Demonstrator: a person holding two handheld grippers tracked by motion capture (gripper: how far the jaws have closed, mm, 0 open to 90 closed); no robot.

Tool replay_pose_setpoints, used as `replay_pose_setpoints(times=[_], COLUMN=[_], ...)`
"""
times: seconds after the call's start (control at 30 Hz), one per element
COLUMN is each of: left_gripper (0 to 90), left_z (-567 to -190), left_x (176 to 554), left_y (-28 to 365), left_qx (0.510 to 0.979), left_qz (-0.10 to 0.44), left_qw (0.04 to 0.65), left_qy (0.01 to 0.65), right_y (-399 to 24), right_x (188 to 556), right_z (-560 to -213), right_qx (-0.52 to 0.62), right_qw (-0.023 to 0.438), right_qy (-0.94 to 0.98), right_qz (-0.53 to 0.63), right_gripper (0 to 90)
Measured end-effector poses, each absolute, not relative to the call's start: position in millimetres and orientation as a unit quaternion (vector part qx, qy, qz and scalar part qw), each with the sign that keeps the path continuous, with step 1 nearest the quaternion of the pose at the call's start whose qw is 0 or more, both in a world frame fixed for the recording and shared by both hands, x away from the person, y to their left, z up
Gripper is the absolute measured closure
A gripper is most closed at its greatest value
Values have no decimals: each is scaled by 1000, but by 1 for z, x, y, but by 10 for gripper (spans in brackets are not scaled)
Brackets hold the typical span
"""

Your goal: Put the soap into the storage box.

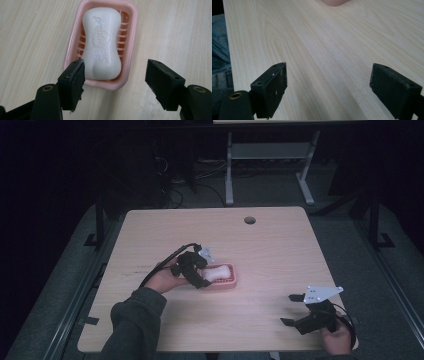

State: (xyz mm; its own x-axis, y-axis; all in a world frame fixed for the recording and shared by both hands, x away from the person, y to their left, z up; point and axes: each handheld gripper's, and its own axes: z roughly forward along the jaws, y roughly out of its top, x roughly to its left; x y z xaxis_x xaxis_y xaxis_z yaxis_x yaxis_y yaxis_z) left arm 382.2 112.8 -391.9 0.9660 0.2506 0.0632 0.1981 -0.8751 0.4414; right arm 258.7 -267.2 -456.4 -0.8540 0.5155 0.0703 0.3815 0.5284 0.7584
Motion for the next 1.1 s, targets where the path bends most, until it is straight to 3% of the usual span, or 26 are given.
replay_pose_setpoints(times=[1.1], left_gripper=[303], left_z=[-389], left_x=[350], left_y=[147], left_qx=[962], left_qz=[67], left_qw=[232], left_qy=[126], right_y=[-269], right_x=[260], right_z=[-456], right_qx=[273], right_qw=[93], right_qy=[866], right_qz=[408], right_gripper=[141])
